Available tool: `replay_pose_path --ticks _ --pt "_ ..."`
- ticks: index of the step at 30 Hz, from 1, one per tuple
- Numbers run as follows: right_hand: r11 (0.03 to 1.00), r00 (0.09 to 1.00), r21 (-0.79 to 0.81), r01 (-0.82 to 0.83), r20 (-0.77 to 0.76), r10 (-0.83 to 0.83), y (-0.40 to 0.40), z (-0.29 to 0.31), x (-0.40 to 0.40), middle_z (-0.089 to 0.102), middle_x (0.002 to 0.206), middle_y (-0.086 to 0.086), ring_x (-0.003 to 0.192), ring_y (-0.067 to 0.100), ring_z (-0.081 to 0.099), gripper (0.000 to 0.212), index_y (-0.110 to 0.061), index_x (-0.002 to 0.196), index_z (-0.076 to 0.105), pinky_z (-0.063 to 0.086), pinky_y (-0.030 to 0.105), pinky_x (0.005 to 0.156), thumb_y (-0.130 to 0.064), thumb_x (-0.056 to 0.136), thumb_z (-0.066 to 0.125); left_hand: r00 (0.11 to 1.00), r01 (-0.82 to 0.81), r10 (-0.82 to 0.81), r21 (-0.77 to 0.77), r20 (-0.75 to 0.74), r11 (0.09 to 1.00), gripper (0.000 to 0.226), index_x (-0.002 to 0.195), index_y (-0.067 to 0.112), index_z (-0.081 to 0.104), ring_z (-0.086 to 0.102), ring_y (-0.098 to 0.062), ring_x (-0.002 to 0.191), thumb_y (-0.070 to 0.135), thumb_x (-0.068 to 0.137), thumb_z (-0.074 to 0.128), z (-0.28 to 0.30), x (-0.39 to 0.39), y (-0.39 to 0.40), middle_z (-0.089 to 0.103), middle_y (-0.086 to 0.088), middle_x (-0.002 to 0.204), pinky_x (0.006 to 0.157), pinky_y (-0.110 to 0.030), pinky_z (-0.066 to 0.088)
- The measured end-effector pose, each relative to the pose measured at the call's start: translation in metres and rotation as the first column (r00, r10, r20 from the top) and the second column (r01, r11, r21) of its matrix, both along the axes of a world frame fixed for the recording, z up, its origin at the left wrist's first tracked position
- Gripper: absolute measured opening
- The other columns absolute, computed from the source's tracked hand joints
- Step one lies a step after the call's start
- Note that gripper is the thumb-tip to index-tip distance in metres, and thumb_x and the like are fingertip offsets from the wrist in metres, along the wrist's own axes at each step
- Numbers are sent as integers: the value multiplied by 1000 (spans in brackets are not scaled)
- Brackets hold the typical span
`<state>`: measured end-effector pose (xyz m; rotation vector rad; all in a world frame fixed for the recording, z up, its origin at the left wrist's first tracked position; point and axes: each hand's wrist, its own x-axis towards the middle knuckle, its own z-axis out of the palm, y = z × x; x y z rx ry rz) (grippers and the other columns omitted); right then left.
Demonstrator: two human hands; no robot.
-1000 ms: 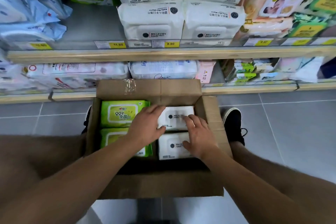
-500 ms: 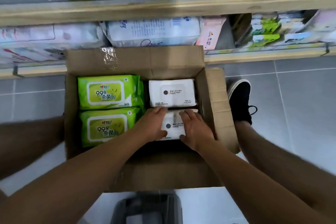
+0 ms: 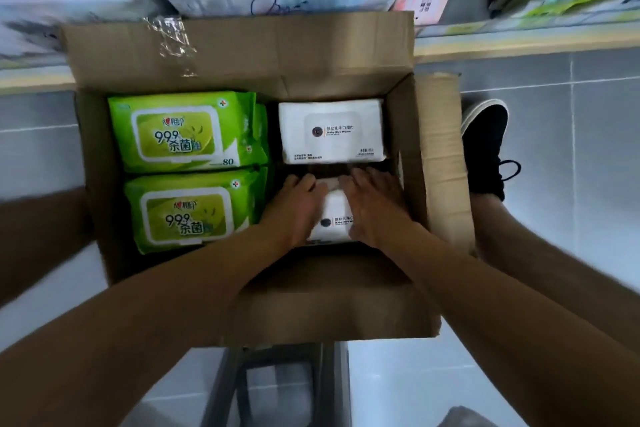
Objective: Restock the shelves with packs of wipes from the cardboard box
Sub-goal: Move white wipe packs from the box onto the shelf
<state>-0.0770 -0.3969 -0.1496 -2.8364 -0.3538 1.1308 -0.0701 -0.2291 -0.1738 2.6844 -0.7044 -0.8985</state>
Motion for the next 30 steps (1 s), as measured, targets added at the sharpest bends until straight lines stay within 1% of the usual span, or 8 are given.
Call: replay_pose_path --ticks 6,8,12,18,21,26,28,30 --pt "996 976 0 -91 -200 89 13 -13 8 31 145 7 134 32 29 108 -21 149 15 18 49 114 -35 65 80 986 135 -152 -192 -74 972 41 101 13 66 57 -34 84 10 60 66 7 -2 18 61 -10 96 75 -38 46" --pt "996 976 -3 -93 -195 91 12 -12 11 35 141 8 129 32 35 105 -19 147 19 26 47 111 -32 63 81 988 60 -90 -224 -126 973 36 99 14 69 61 -34 88 16 64 59 18 15 18 66 -11 97 78 -40 49" --pt "994 987 9 -105 -125 105 9 -7 3 36 138 7 126 31 36 99 -18 145 23 28 47 108 -29 65 80 980 -163 190 -289 66 943 45 116 12 62 55 -34 107 18 71 64 29 65 6 62 -11 117 94 -37 45" --pt "993 994 52 -110 11 109 6 -4 -22 34 140 5 124 29 34 97 -19 146 20 23 42 106 -26 67 76 992 -119 119 6 34 993 87 148 9 21 27 -32 137 26 77 69 5 107 -8 26 -12 152 109 -47 32" --pt "993 996 82 -83 29 81 4 -3 -32 34 140 4 124 29 33 95 -19 147 22 22 42 105 -19 67 74 983 -184 178 149 50 972 89 140 14 33 31 -35 127 35 67 79 3 106 -15 33 -11 140 101 -50 33" --pt "994 995 87 -72 82 65 0 -13 -41 47 130 9 111 33 44 97 -15 141 38 33 44 95 -15 53 78 962 -224 231 59 -146 973 85 112 8 44 45 -34 116 42 49 90 -6 103 -6 48 -15 123 86 -36 38" --pt "994 993 97 -53 107 43 -1 -16 -44 51 125 11 106 34 48 98 -13 138 43 36 45 92 -14 47 80 862 -400 381 14 -334 916 85 115 9 41 52 -28 108 33 52 91 -12 104 -5 50 -7 113 76 -31 37" --pt "992 993 115 -44 115 31 -2 -19 -45 53 122 12 103 35 50 97 -13 137 45 38 45 91 -14 46 80 752 -514 463 24 -469 858 98 129 11 35 52 -23 112 29 52 92 -19 106 -7 52 -3 122 85 -30 43"
